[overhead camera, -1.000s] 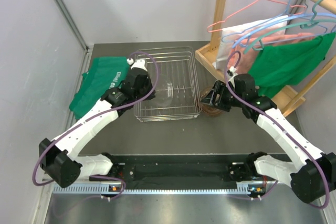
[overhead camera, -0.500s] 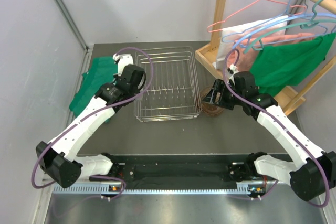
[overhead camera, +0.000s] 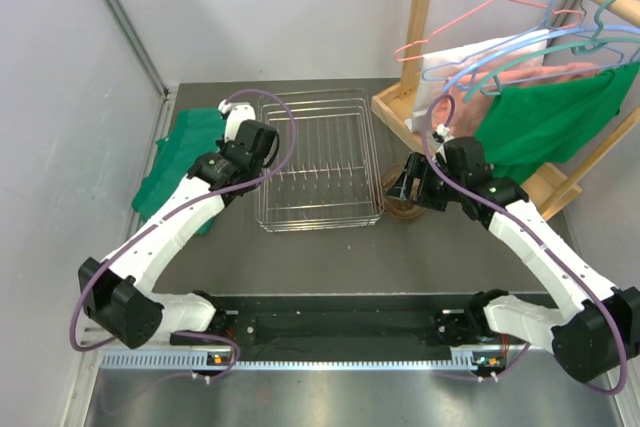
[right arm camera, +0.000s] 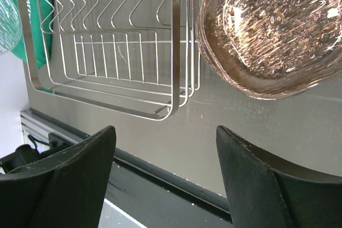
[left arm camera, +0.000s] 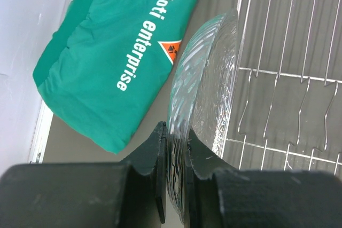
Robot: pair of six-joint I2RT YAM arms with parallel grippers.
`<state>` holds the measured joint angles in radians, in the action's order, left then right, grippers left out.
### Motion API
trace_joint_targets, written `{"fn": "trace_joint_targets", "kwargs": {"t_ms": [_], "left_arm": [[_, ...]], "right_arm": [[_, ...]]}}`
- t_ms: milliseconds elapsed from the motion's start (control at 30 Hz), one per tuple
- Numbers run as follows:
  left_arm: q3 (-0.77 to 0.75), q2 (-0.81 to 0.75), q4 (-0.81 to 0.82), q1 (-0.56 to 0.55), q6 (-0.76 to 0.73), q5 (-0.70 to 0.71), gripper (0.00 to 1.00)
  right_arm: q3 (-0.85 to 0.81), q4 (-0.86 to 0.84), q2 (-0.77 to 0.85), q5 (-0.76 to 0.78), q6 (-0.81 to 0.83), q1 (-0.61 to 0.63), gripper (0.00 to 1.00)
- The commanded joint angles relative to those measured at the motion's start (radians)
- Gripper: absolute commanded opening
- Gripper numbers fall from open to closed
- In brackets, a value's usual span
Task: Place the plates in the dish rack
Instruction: Insert the plate into the dish rack.
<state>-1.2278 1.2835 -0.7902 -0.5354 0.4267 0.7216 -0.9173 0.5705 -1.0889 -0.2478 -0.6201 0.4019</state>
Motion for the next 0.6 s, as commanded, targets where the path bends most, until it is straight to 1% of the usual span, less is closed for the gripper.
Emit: {"fn": "trace_joint_targets", "kwargs": {"t_ms": [0,133,567], "left_arm": [[-0.019,0.014,0.051,0.002,-0.019,-0.022,0.00],[-0.019,0.011,0.068,0.002,-0.026,-0.050,0.00],[-0.030,0.100,0.045,0.002,-0.006,-0.033,0.00]], "right_arm": [[-0.043,-0.011,-0.009,0.010,0.016,0.014,0.75],[-0.041,-0.012,-0.017,0.010,0.017,0.012,0.75],[-0.043,-0.014,-0.049,0.005,0.019,0.012,0.75]]}}
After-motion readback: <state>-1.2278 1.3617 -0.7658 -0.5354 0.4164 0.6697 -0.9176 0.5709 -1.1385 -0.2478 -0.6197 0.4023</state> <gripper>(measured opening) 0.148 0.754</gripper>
